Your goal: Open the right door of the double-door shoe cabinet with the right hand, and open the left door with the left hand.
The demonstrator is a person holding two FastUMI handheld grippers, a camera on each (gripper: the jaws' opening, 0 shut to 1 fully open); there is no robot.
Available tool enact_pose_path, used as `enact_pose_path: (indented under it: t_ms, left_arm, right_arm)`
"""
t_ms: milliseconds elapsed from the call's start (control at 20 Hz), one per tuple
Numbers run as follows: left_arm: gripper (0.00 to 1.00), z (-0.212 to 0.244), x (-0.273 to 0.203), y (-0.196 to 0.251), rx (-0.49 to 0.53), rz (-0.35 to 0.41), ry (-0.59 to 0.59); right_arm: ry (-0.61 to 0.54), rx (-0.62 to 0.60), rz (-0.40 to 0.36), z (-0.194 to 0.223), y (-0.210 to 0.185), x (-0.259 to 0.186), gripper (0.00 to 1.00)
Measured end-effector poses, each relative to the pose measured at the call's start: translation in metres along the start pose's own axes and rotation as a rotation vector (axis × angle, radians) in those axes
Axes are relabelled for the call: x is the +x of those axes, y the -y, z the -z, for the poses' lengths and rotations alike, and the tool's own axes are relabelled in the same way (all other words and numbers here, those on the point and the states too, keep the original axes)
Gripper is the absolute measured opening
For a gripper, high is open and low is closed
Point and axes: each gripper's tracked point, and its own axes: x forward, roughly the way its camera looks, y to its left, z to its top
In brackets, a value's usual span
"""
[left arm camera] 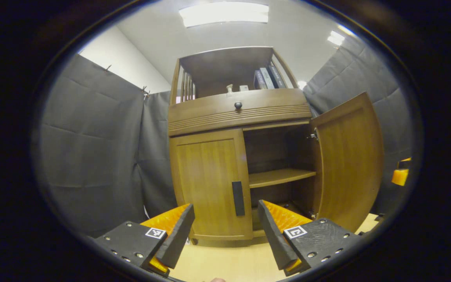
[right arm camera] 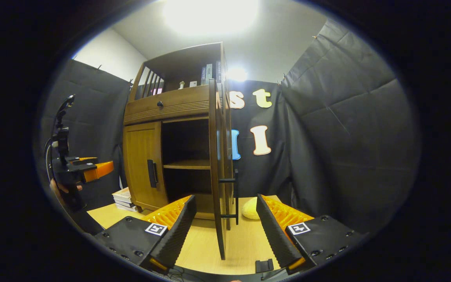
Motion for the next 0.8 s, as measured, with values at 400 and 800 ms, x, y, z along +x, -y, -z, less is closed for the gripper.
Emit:
enact_pose_path:
  t_ms: [400,800]
  left_arm:
    - [0.94,0.004,0.025,0.014,-0.031,0.075,0.004]
    - [0.93,0.012,0.039,0.024,-0.062,0.123,-0.029]
  right_arm:
    - [-0.006,-0.012,0.065,0.002,-0.009,0.005,0.96]
    - [-0.04,-0.031,0.102,0.012,-0.037,0.023,0.92]
